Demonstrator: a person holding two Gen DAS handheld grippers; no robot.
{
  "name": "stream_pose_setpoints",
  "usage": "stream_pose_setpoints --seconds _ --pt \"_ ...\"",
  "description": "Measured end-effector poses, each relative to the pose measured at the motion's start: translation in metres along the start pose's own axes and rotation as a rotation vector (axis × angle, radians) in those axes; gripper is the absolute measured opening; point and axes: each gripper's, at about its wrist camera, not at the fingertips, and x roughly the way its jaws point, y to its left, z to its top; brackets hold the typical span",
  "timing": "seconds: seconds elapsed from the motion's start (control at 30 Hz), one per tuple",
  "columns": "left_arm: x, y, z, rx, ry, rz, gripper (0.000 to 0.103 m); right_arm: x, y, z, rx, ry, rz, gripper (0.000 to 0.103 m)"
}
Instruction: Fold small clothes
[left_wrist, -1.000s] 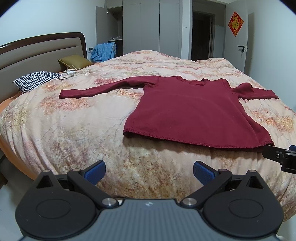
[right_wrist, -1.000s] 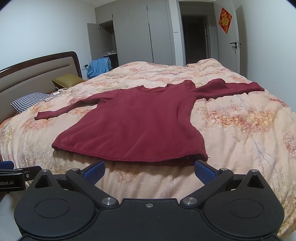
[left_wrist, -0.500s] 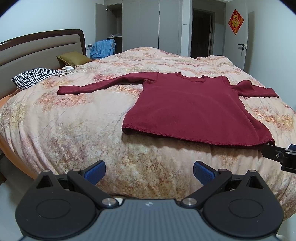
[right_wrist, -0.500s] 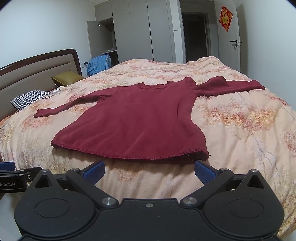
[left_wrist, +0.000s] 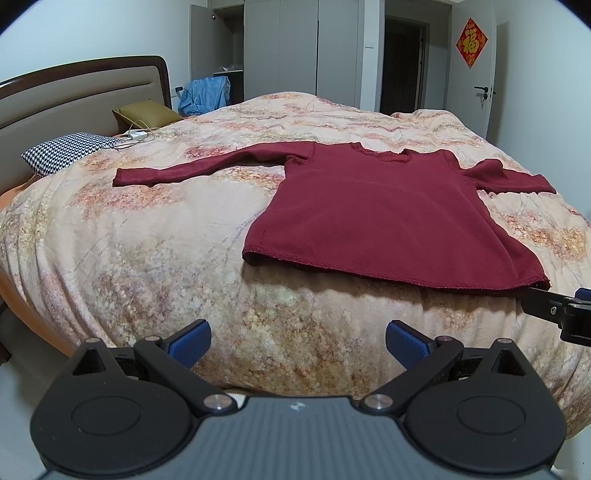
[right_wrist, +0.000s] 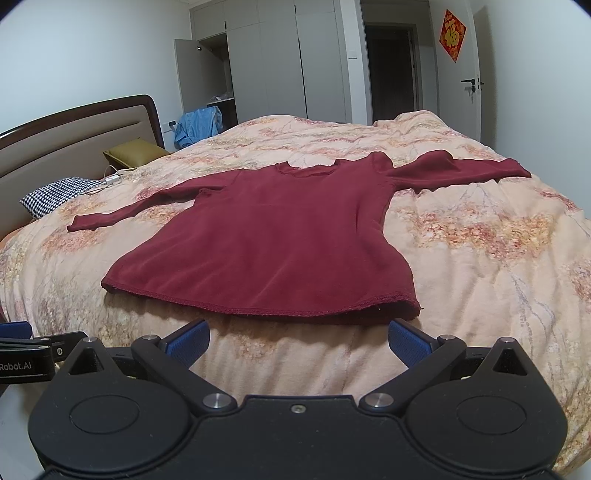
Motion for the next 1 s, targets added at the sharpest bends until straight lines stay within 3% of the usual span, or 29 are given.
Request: stream_pose_setpoints --seconds 1.0 --pt "0.011 -0.002 0.001 0.004 0.037 -0.011 0.103 0.007 -0.002 -0.001 0.013 0.021 -0.001 0.103"
